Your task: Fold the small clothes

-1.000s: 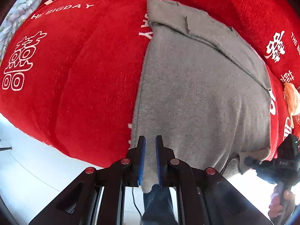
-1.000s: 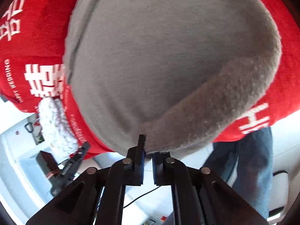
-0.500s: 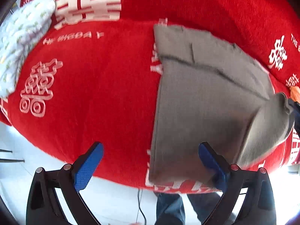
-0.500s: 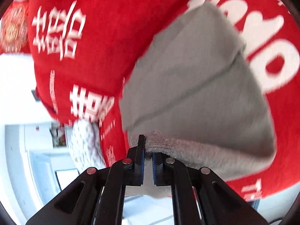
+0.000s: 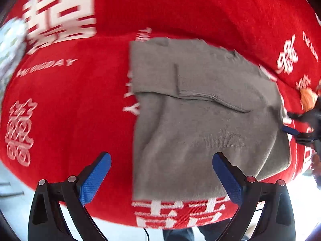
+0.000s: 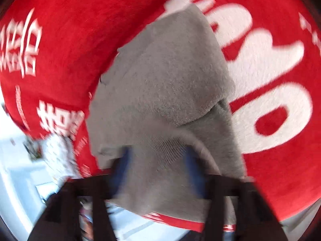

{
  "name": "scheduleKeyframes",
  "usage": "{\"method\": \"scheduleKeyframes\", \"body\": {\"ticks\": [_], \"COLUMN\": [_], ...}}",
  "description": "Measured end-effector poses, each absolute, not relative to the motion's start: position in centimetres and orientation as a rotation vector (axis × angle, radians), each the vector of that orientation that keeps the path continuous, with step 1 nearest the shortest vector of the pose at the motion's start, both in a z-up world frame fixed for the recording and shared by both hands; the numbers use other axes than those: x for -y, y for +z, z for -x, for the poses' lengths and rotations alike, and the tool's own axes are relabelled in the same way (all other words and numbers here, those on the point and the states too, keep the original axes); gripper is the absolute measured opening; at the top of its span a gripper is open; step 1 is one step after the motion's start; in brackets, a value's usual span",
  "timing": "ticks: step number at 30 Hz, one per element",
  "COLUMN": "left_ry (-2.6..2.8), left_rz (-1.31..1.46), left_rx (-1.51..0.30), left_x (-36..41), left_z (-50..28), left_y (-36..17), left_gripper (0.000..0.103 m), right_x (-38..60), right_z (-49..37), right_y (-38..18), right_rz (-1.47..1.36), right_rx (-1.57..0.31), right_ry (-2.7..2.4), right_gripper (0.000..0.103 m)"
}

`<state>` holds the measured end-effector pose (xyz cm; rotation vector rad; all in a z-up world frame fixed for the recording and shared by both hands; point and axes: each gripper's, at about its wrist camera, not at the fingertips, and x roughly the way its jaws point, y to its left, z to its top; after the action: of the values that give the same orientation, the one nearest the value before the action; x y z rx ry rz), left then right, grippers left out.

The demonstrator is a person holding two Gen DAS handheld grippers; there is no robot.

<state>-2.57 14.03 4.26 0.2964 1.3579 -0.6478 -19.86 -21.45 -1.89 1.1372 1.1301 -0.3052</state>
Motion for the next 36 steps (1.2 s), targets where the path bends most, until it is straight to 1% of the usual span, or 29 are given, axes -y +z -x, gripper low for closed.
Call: {"method": "scheduleKeyframes", "body": {"ticks": [3,6,10,12,14,15,16,17,18,19,20,25,26,29,32,36], "left_ry": [-0.676,-0.701,-0.722,-0.728,-0.722,-0.718,-0.714,-0.714,-0.728,-0.744,-0.754,-0.782,-0.781,-0.786,-0.788,-0.796], "left_rz": [-0.344,-0.372,-0.389,-0.411,-0.432,-0.442,-0.453,-0.469,-0.458,-0.439,-0.425,-0.350,-0.346,-0.309,-0.288,-0.257], "left_rx": [-1.403,-1.408,-1.434,-1.460,-1.484,-1.483,-1.472,-1.450,-1.436,-1.429,-1.430,-1.377,-1.361,-1.316,-1.258,-1.185], "left_x": [-11.4,-9.3,-7.9,-7.4,-7.4,-7.4,-7.5,-7.7,-8.0,-8.2,-8.6,-10.1,-10.3,-10.8,-10.2,-7.8], "left_z": [1.9,1.4,0.8,0.6,0.6,0.8,1.0,1.3,1.6,1.8,1.9,2.1,2.2,1.2,-0.1,-3.4], "left_y": [1.8,0.4,-1.0,-2.0,-2.7,-2.8,-2.7,-2.3,-1.9,-1.5,-1.0,2.8,3.7,6.8,9.2,11.4], "left_gripper": [0.101,0.101,0.101,0.101,0.101,0.094,0.088,0.075,0.050,0.031,0.010,0.010,0.008,0.008,0.008,0.008], "right_x": [20.1,19.4,19.3,19.4,19.0,18.6,18.0,17.6,17.2,16.7,16.3,15.2,15.4,16.4,18.1,21.0], "right_z": [19.2,18.1,16.3,15.8,15.8,15.9,16.0,16.1,16.3,16.6,16.8,18.0,18.1,17.8,16.5,13.6], "right_y": [-0.8,-0.9,-2.2,-3.6,-4.8,-4.6,-4.1,-3.9,-3.4,-2.7,-2.2,1.6,2.5,5.0,7.4,8.8], "right_rz": [-0.896,-0.708,-0.640,-0.638,-0.635,-0.606,-0.571,-0.562,-0.558,-0.549,-0.537,-0.547,-0.555,-0.568,-0.557,-0.551], "right_rx": [-1.220,-1.279,-1.301,-1.348,-1.402,-1.396,-1.387,-1.389,-1.383,-1.365,-1.357,-1.278,-1.259,-1.197,-1.140,-1.085], "right_ry": [-0.326,-0.337,-0.316,-0.309,-0.330,-0.335,-0.321,-0.307,-0.302,-0.290,-0.280,-0.247,-0.249,-0.260,-0.274,-0.283], "right_gripper": [0.074,0.074,0.074,0.074,0.070,0.062,0.029,0.008,0.007,0.007,0.007,0.007,0.007,0.007,0.007,0.007]}}
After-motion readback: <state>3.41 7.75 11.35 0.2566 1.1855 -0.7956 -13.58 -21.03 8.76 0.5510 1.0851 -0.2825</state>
